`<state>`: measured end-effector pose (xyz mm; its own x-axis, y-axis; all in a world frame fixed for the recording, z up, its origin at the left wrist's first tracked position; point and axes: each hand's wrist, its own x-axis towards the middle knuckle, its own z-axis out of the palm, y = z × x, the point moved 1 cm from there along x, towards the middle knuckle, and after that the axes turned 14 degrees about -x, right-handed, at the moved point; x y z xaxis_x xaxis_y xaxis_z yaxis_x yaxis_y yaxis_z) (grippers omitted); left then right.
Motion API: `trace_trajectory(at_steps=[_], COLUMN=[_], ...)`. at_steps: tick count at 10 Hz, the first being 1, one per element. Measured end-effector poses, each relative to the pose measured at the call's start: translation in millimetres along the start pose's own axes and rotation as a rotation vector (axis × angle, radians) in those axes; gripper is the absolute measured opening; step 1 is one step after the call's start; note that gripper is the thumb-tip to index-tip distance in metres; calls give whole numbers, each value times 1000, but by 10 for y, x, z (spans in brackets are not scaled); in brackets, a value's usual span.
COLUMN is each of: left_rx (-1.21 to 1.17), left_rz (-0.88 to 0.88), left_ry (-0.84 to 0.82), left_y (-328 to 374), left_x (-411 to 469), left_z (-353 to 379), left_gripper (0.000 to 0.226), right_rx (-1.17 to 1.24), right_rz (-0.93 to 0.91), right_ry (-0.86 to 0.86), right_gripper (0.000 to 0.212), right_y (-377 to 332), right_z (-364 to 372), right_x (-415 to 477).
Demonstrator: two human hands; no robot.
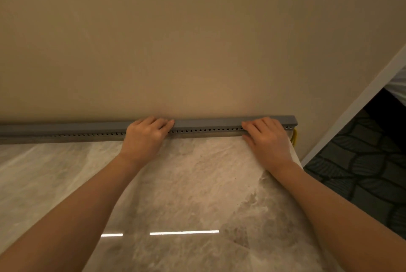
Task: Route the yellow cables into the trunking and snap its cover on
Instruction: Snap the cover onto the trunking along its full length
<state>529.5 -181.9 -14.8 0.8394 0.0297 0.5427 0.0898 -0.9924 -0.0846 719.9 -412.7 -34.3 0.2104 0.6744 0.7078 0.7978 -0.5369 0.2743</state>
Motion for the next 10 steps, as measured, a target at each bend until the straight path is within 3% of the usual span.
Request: trace_trajectory(at_steps=[1,3,4,5,6,7,8,10], left_rx=[-48,-61,-10,63,34,39,-9,-192], left_rz=[-10,-83,-165,-251,-413,-487,-557,-675], left_ry=[7,4,-59,-123,-274,-418,-476,-482], left_y=[-93,-22,77,221,402,539,672,850], left_x=[-2,-1,26,28,26,26,22,-98], left_z=[29,4,-9,-20,-90,-195,-372,-753], left_gripper=[26,26,31,35,50,69,69,63], right_rx=[18,61,57,93,74,44,97,159], right_rz=[-6,82,125,169,175,144,130,56], right_ry=[17,-10,-47,-119,-230,-512,-730,-908], right_gripper=[5,4,5,23,39,52,58,73], right_y=[-24,-92,-130,-180,-243,-302,-317,-410], right_z=[28,14,-13,-79,-201,-331,-438,-631], right_x=[65,59,43,8,-9,22,89,207])
